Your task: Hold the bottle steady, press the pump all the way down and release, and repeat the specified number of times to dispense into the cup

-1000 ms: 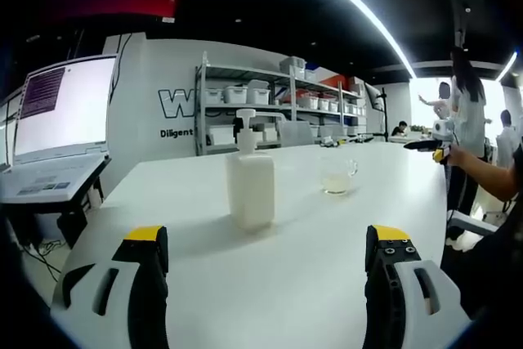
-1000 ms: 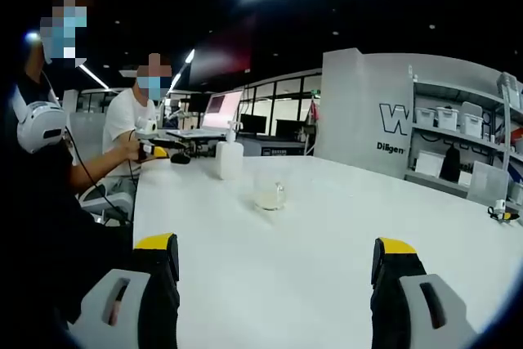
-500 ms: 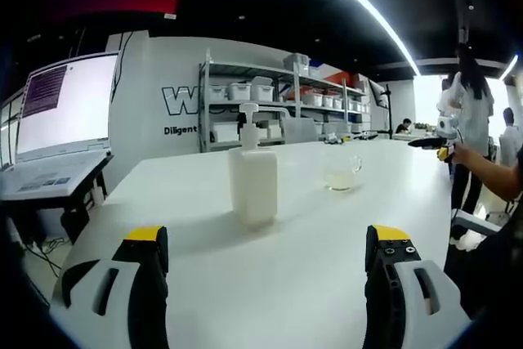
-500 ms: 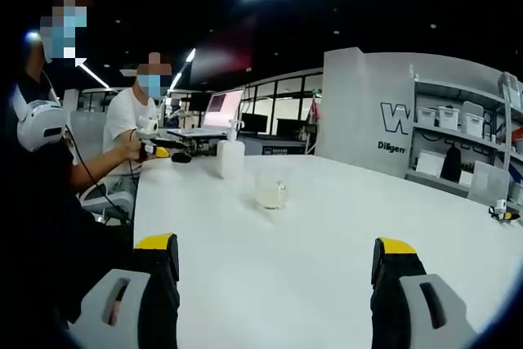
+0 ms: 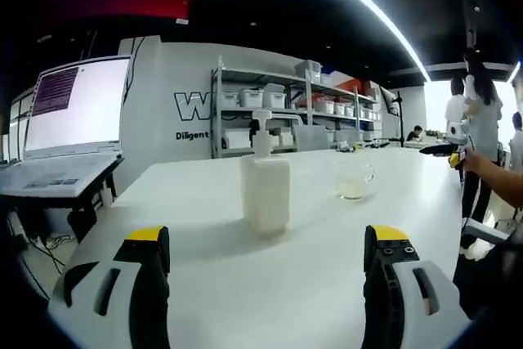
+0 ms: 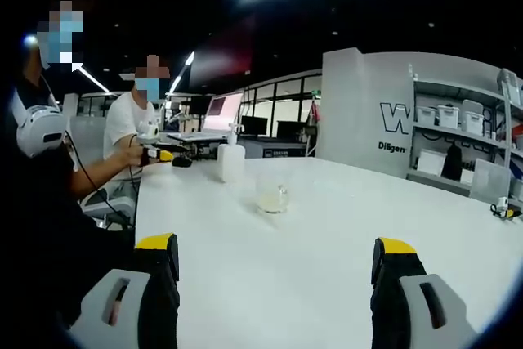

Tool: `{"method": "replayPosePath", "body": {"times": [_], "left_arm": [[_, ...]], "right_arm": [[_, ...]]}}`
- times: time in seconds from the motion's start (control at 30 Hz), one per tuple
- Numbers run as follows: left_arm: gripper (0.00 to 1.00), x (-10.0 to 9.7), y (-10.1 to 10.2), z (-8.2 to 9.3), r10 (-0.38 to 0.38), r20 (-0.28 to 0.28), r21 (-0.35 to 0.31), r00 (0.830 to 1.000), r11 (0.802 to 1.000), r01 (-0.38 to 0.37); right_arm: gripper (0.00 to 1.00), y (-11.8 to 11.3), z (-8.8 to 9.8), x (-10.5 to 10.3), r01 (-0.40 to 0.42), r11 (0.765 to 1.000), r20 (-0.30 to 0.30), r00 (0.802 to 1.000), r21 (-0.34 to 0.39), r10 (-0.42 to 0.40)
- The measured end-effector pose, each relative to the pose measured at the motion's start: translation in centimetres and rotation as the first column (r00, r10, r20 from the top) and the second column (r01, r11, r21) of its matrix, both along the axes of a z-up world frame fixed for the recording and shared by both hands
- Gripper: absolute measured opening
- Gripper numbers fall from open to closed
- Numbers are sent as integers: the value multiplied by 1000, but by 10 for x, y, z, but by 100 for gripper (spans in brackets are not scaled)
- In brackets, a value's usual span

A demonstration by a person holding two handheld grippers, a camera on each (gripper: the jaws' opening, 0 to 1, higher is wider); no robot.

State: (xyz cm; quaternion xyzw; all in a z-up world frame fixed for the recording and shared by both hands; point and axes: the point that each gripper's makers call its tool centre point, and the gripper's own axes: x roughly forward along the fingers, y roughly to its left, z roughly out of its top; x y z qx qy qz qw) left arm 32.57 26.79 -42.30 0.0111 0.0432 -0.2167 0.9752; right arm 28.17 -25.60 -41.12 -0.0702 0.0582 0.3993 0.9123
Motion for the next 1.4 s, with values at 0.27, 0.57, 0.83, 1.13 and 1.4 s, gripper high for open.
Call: {"method": "replayPosePath", "body": {"times": [0.27,0.57,0.83,1.13,1.4], "left_arm": [[97,4,-4,2,8,5,-19,1000,1000,-8],[97,9,-13,0,7,3,-20,1000,1000,-7],[97,13,-20,1,-4,5,-16,1000,1000,4],[97,16,-22,1,-10,3,-16,1000,1000,10],[97,17,-26,2,-15,6,-23,1000,1000,15]], "right_arm": [[99,3,2,-1,-9,1000,8,1000,10,8],[99,8,-3,-1,-21,1000,2,1000,-6,21],[99,9,0,0,-3,1000,22,1000,-17,4],[92,7,12,0,-11,999,79,997,41,8],[96,11,7,-2,-17,999,44,999,36,15]]}}
